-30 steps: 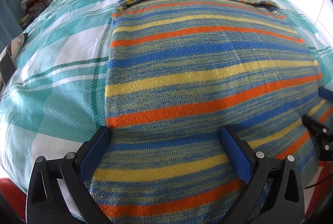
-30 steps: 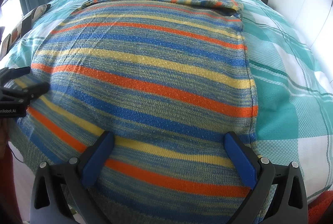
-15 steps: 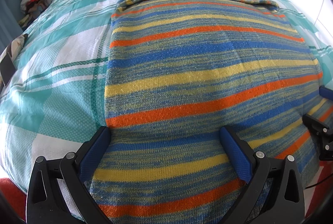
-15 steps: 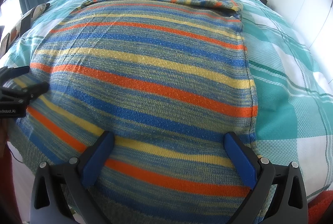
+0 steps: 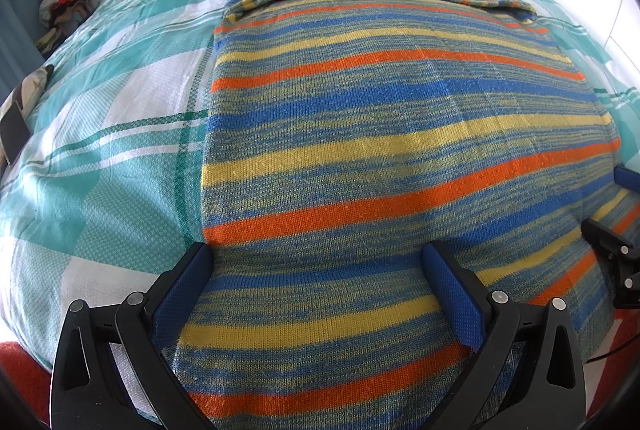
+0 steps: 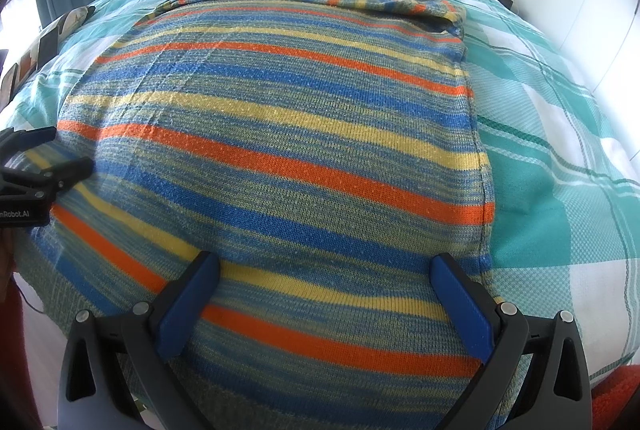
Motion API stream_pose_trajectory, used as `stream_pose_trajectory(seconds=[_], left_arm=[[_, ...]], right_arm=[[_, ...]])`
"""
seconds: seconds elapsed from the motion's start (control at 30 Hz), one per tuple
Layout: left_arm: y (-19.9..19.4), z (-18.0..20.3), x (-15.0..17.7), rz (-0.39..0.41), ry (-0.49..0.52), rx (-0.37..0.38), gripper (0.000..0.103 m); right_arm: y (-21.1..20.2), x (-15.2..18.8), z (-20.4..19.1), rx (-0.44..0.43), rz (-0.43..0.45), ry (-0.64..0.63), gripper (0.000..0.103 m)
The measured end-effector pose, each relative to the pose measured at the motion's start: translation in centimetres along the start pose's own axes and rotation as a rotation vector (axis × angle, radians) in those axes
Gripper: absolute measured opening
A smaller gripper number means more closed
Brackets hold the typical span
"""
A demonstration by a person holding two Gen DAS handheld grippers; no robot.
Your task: Fold small clothes
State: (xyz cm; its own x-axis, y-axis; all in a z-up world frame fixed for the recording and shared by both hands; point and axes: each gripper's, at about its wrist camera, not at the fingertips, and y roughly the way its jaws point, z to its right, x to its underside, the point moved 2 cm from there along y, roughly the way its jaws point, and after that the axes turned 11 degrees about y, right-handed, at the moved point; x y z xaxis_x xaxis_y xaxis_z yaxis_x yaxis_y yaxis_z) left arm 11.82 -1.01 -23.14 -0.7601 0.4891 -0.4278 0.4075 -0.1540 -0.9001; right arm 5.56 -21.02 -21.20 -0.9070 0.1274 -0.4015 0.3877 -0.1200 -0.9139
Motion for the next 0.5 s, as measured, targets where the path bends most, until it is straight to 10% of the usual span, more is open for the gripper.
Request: stream_pose_trajectory(seconds=[0.5], left_arm=[[-4.8,-2.9,-0.5,0.034,-0.061,0.06,0.101]], right_arm=[[-3.3,-2.5,2.4,-0.092,-0.024,0.069,0.101]])
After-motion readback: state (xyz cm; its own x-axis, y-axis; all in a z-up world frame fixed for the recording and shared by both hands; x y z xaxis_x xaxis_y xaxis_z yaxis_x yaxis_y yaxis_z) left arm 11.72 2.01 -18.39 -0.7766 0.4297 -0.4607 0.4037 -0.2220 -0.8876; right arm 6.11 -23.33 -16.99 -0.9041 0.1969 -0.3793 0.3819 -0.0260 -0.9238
